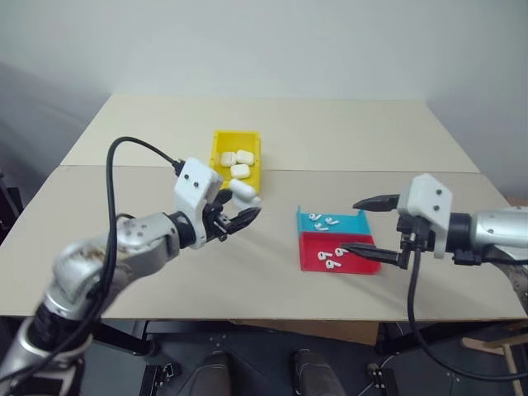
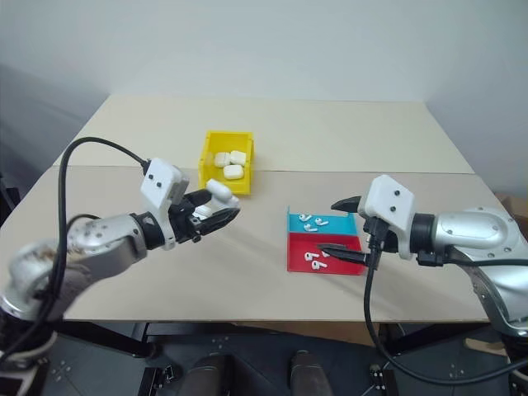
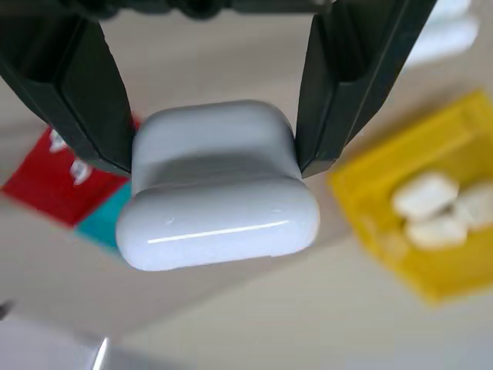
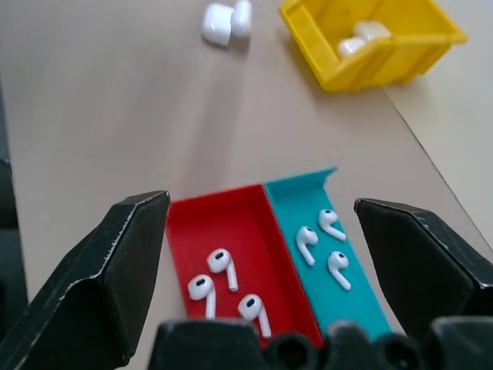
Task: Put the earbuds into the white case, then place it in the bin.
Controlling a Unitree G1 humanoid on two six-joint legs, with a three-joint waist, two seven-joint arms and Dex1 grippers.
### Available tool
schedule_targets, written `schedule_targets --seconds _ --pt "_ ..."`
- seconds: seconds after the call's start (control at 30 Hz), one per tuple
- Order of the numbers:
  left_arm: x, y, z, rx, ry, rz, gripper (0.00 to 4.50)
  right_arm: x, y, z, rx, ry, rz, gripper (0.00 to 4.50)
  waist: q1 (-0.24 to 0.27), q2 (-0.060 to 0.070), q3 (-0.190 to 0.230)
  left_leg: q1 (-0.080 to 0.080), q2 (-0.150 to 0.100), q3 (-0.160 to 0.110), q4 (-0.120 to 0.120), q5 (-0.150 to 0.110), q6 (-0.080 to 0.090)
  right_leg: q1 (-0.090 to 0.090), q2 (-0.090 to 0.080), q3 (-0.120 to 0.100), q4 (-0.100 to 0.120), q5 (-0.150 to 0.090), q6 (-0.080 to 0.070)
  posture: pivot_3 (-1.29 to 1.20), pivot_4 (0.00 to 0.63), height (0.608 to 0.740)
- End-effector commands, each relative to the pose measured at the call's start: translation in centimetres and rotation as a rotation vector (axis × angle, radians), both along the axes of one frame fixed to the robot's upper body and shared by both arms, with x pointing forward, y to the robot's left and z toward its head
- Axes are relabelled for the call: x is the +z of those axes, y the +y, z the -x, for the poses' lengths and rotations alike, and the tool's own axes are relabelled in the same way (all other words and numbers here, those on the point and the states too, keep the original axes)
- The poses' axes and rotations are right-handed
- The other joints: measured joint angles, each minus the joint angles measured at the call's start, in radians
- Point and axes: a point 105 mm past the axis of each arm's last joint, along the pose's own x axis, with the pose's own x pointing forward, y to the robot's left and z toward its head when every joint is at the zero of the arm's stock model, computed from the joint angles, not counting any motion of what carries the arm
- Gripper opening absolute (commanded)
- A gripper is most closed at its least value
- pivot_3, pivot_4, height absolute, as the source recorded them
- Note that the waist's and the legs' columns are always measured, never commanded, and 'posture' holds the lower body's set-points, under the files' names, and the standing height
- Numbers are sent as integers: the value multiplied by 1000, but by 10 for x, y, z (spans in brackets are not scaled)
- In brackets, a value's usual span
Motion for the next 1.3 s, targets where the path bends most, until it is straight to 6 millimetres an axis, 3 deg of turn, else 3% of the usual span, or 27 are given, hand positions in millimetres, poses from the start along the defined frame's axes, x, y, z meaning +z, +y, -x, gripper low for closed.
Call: schedule_targets --seconds 0.03,0.33,0.47,0.8,1.03,1.17,1.3 --pt "17 -7 13 -251 -110 80 2863 -8 5 -9 -21 74 83 4500 2 0 0 0 0 0 0 0 0 0 0 0 0 0 1 0 150 740" --pt "3 -8 40 -651 -226 39 2863 -41 16 -14 -64 267 270 1518 -3 0 0 -7 0 0 1 0 1 -7 0 0 0 -1 2 0 150 740" --pt "-2 -4 50 -727 -241 20 2863 -50 17 -9 -77 301 303 1518 -4 0 0 -10 1 0 1 0 2 -11 1 0 3 -1 2 0 150 740" --pt "-3 -9 56 -725 -253 31 2863 -73 21 -7 -100 304 377 1518 -6 1 0 -9 2 1 2 0 2 -11 2 1 5 -4 8 0 150 740" --pt "0 -6 57 -711 -251 29 2863 -66 22 -5 -57 257 375 1518 -5 1 0 -9 2 1 2 0 2 -11 3 1 5 -4 8 0 150 740" --pt "0 -5 56 -704 -249 27 2863 -68 22 -5 -54 255 374 2628 -6 1 0 -9 2 1 2 0 2 -11 3 1 5 -4 8 0 150 740" --pt "1 -5 54 -700 -252 23 2863 -71 22 -9 -68 263 369 2628 -6 1 0 -9 3 1 2 0 2 -11 3 1 5 -4 8 0 150 740"
